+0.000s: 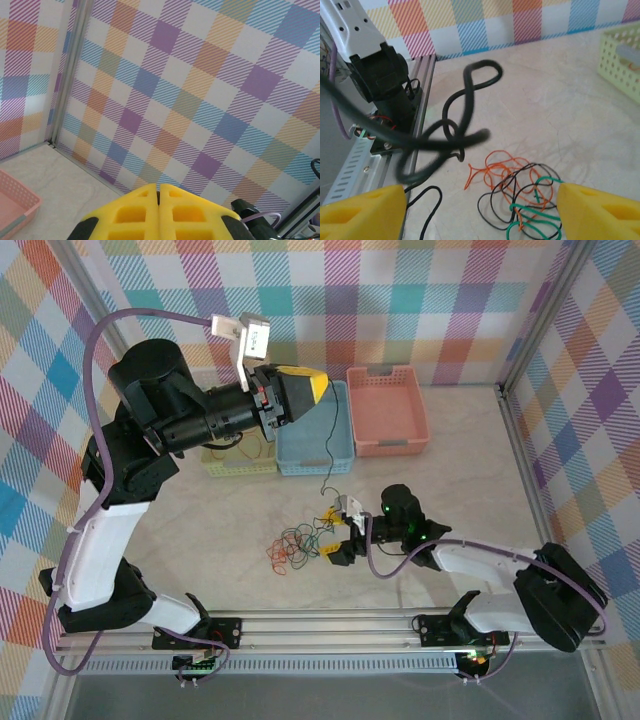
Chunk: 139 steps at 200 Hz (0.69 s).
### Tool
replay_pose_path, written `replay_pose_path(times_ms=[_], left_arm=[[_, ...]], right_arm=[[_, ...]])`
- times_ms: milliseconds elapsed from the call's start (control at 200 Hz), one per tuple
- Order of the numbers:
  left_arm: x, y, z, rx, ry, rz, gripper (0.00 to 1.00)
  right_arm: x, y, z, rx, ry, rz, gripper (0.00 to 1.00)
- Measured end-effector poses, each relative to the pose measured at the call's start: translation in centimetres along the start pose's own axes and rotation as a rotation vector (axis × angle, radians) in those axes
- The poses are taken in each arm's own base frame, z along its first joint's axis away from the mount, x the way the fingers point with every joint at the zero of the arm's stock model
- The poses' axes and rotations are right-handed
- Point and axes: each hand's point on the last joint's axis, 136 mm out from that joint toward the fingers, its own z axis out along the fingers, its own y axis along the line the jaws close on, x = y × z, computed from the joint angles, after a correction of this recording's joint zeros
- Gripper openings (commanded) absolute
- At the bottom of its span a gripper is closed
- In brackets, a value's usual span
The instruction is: Untangle the cables
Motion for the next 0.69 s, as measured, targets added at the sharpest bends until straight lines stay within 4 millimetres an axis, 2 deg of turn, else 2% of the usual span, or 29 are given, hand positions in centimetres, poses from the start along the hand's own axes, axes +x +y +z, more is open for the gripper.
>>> replay_pose_path(times_ms=[155, 280, 410, 455, 600, 695], left_arm=[[-0.1, -0.1, 0.0, 0.004, -0.003, 0.002, 0.00], [0.0, 0.0, 0.2, 0.004, 0.000, 0.001, 0.00], [0.3, 0.3, 0.7, 0.000, 0.009, -0.002, 0.00], [0.3, 0.4, 0.9, -0.001, 0.011, -0.003, 0.00], [0.5, 0.6, 1.3, -0.003, 0.016, -0.005, 0.00], [0.3, 0.5, 1.4, -0.001, 0.012, -0.003, 0.00]], right_arm=[[-0.6, 0.5, -0.7, 0.007, -0.024, -0.055, 0.82], [-0.4, 0.3, -0.3, 0.005, -0.024, -0.049, 0.81], [0.2, 0.0, 0.3, -0.005, -0.019, -0.022, 0.75], [0.5, 0.0, 0.6, -0.015, -0.013, -0.006, 0.71], [1.3, 0.3, 1.4, -0.044, 0.007, 0.018, 0.46], [1.2, 0.4, 1.5, -0.048, 0.008, 0.018, 0.22]])
